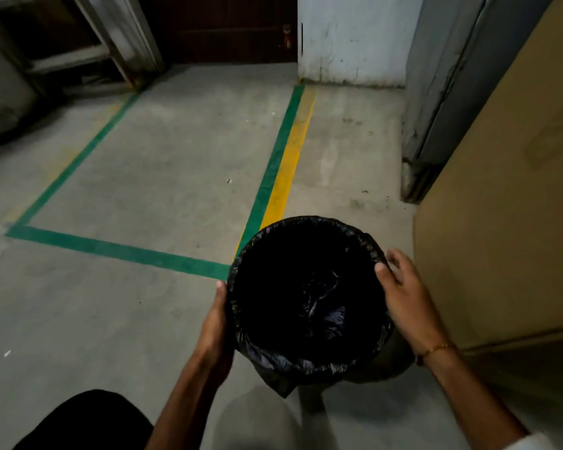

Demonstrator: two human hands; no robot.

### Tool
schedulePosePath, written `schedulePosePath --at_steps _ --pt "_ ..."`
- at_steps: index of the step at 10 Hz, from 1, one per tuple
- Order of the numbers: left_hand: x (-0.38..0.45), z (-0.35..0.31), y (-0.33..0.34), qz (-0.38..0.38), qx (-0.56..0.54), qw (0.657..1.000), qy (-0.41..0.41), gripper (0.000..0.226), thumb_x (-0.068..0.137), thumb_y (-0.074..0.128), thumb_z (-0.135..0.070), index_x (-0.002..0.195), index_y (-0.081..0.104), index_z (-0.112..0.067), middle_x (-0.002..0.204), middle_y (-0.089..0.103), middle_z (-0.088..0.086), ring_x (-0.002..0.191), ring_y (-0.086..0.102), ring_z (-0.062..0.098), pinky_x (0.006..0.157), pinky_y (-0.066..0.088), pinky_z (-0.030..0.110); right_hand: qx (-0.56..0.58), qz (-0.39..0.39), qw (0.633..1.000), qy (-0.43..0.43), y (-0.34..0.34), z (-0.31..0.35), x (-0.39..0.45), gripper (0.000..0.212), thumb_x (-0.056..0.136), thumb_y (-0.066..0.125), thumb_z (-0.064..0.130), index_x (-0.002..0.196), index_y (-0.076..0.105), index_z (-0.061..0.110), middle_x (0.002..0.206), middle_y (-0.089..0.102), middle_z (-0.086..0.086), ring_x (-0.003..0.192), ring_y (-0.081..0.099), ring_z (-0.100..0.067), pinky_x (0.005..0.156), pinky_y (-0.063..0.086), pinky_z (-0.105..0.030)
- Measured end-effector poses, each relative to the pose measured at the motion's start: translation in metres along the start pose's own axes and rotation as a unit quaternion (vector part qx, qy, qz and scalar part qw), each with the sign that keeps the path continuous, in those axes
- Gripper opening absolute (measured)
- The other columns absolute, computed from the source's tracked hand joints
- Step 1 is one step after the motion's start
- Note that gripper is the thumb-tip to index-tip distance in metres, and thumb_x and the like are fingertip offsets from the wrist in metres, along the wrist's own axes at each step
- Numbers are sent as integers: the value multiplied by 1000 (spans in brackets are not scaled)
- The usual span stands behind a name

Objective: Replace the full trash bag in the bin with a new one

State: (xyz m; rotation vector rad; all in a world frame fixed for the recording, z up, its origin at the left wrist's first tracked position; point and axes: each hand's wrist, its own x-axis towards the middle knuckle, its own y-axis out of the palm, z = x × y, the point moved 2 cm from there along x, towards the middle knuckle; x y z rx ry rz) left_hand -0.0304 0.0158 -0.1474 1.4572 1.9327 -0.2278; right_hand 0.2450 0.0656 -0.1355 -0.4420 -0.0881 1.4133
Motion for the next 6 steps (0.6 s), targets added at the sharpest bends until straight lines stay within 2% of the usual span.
schedulePosePath --at_steps 1,2,3,4,5,6 --pt "2 16 10 23 -103 994 -41 68 92 25 -69 132 59 -25 128 66 3 120 58 24 111 37 43 42 30 999 2 10 -9 -7 45 102 45 22 146 38 22 138 52 1 127 50 -18 105 44 -38" --pt "3 14 6 -4 -80 996 -28 64 95 25 -65 127 61 -24 126 67 3 119 59 24 109 38 42 20 36 999 12 8 -12 -4 47 101 47 25 147 36 22 143 50 -4 131 49 -24 107 44 -45" --pt "6 -7 0 -77 26 996 37 59 98 30 -58 130 60 -19 129 64 0 122 57 23 108 40 43 -66 43 997 -8 1 -7 4 55 99 50 34 150 32 21 152 41 -3 139 40 -23 111 38 -40" --pt "11 -45 8 -146 113 975 127 46 101 40 -39 135 54 -10 133 59 6 121 55 24 107 39 40 -159 61 984 -58 -2 9 17 61 98 49 40 152 29 18 155 36 -1 140 37 -22 110 35 -32" --pt "22 -76 22 -144 278 922 229 42 98 51 -30 135 55 -10 138 57 9 126 53 23 109 39 37 -253 49 957 -135 -2 33 35 62 99 45 42 152 28 15 154 34 -3 139 37 -24 107 36 -35" --pt "35 -95 33 -150 418 848 288 45 96 53 -28 138 51 -11 142 53 10 130 50 26 110 39 41 -313 65 929 -188 4 63 53 60 100 44 40 151 28 13 154 35 -5 139 33 -26 108 36 -38"
